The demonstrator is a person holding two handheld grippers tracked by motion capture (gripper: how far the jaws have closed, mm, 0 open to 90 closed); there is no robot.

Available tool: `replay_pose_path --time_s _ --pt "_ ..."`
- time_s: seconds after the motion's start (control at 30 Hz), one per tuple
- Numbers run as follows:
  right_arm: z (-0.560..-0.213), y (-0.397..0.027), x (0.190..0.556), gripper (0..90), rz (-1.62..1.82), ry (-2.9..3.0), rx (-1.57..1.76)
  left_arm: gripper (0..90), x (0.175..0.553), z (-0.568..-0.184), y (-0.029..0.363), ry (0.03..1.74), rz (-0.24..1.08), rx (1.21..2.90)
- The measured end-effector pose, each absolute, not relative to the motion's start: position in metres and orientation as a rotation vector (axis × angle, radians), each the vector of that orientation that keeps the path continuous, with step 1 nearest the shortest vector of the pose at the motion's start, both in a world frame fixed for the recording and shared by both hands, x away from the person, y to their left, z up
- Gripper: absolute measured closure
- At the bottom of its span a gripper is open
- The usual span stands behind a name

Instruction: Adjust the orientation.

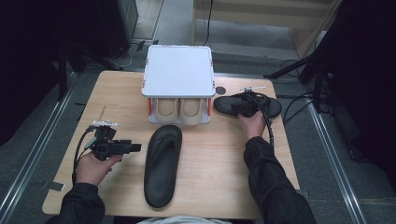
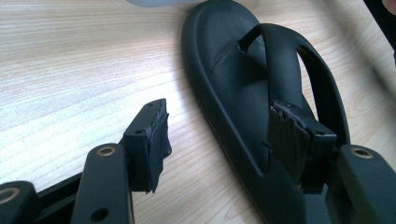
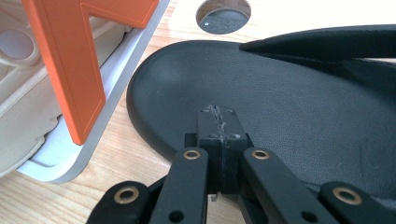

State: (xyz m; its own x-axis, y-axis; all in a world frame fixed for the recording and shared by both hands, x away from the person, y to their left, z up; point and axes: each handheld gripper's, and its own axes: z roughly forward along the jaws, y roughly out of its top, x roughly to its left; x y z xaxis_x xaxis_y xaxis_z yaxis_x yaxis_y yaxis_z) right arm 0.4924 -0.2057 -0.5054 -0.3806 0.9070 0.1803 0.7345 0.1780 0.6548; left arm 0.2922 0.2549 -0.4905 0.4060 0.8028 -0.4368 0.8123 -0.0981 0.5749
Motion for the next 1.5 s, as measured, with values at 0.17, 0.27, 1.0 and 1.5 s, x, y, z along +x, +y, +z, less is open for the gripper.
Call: replay_pose_path --time_s 0.17,0.27,1.0,1.5 --pt "-0.505 -0.207 0.489 90.0 1.003 2.21 1.581 39.0 0.296 -0.489 0.256 1.379 -0.017 1.877" --pt "-0.505 -0.209 0.486 90.0 0.99 2.224 1.583 38.9 0.3 -0.489 0.256 1.376 -0.008 1.876" --pt "-0.504 -0.231 0.464 90.0 0.995 2.226 1.621 39.3 0.328 -0.487 0.26 1.38 -0.031 1.881" --pt "-0.503 -0.26 0.447 90.0 0.978 2.17 1.679 42.5 0.346 -0.481 0.261 1.369 -0.021 1.855"
